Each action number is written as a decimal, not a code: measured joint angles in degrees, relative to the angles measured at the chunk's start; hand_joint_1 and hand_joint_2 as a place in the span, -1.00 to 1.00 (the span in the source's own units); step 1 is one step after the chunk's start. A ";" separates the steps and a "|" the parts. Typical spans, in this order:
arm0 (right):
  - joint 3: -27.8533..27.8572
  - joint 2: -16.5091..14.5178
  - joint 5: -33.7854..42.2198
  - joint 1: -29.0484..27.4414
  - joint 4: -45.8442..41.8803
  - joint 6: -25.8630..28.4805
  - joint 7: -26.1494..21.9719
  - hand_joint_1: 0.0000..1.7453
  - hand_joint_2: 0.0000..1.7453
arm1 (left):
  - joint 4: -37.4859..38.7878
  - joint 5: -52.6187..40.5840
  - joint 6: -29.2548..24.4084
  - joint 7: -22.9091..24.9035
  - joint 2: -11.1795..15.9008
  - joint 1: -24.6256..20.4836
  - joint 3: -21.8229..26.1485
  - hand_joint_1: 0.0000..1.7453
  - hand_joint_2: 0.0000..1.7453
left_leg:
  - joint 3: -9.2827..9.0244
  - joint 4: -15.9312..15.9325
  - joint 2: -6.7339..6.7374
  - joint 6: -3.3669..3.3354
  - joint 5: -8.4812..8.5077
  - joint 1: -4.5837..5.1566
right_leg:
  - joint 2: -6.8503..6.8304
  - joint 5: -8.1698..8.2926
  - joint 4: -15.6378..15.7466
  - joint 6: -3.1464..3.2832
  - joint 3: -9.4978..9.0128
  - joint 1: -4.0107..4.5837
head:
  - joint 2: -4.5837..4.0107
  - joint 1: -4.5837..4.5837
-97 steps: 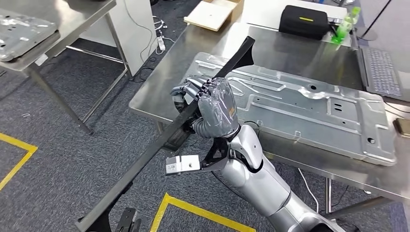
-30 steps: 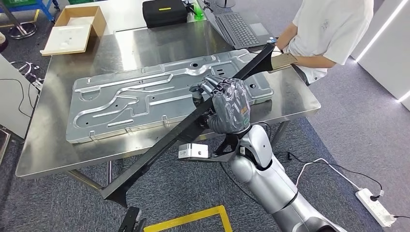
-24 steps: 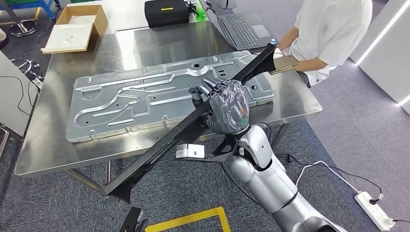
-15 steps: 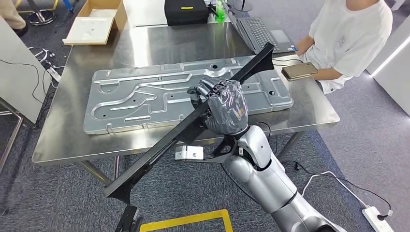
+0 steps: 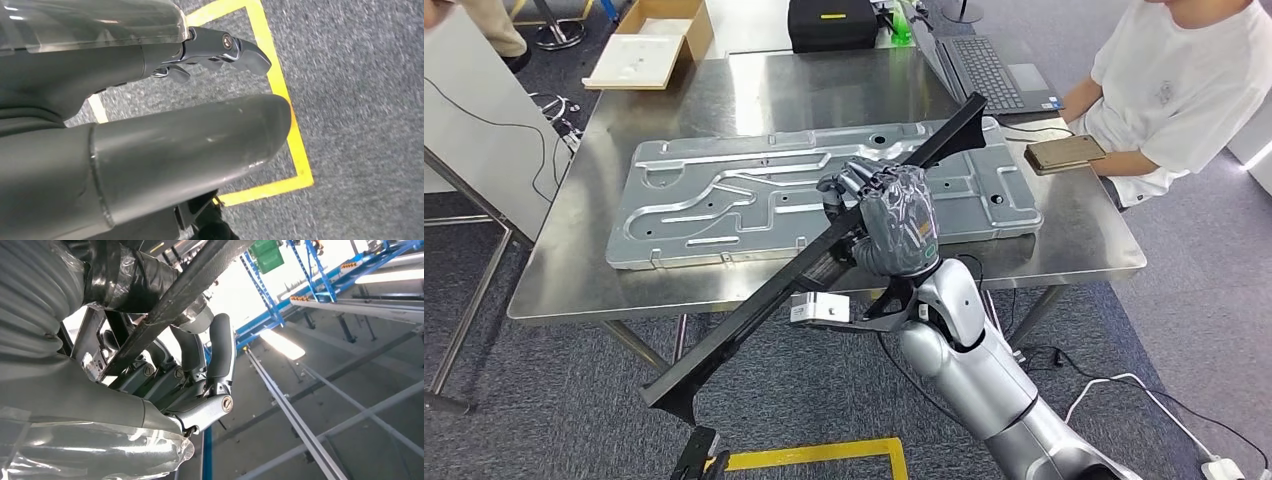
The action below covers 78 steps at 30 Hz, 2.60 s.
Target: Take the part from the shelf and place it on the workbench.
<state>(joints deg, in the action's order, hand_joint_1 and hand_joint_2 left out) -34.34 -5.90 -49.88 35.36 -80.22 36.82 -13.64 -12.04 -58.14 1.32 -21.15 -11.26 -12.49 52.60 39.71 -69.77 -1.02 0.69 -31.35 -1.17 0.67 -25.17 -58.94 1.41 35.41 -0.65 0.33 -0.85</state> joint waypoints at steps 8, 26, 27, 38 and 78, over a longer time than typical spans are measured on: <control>0.02 0.00 0.45 -0.07 0.43 -0.10 -0.01 1.00 1.00 | 0.00 0.13 0.56 -0.19 0.00 -0.21 -0.02 -1.00 -1.00 | -5.02 9.75 0.85 -1.12 5.41 0.50 | -0.69 -0.43 -0.94 -0.40 0.28 0.84 | 0.00 -0.01; 0.48 -0.08 1.15 1.29 2.80 -1.44 -0.19 1.00 1.00 | 0.00 0.39 1.41 -0.78 -0.32 -0.84 -0.09 -1.00 -1.00 | -4.89 10.99 0.42 -0.63 6.28 0.18 | -0.41 -0.16 -0.52 -1.44 0.36 0.03 | 0.00 -0.01; 0.48 -0.11 1.13 1.31 2.84 -1.45 -0.20 1.00 1.00 | 0.00 0.38 1.45 -0.79 -0.31 -0.83 -0.10 -1.00 -1.00 | -4.69 10.50 0.47 -0.37 5.82 0.13 | -0.46 -0.03 -0.30 -1.02 0.25 -0.04 | 0.00 -0.01; 0.48 -0.21 0.73 1.01 3.54 -1.43 -0.34 1.00 1.00 | 0.00 0.13 1.77 -0.83 -0.21 -0.82 -0.16 -1.00 -1.00 | -4.79 9.37 0.73 -0.89 5.54 0.32 | -0.74 -0.15 -0.73 -0.11 0.28 0.71 | 0.00 0.05; 0.48 -0.13 0.51 1.13 4.54 -1.15 -0.85 1.00 1.00 | 0.00 0.34 2.07 -1.12 -0.28 -0.81 -0.74 -1.00 -1.00 | -5.36 11.76 0.69 -2.73 6.73 0.14 | -0.62 -7.30 -15.28 -2.44 7.28 0.12 | 0.00 0.03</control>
<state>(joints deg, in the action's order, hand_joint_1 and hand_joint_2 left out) -33.86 -6.02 -49.37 36.49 -75.68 35.67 -14.49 -12.04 -57.79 3.39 -22.27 -11.54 -13.29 51.87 34.35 -58.02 -0.33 -2.04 -24.62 -1.03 0.06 -32.46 -74.22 -1.02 42.69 -0.54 0.33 -0.82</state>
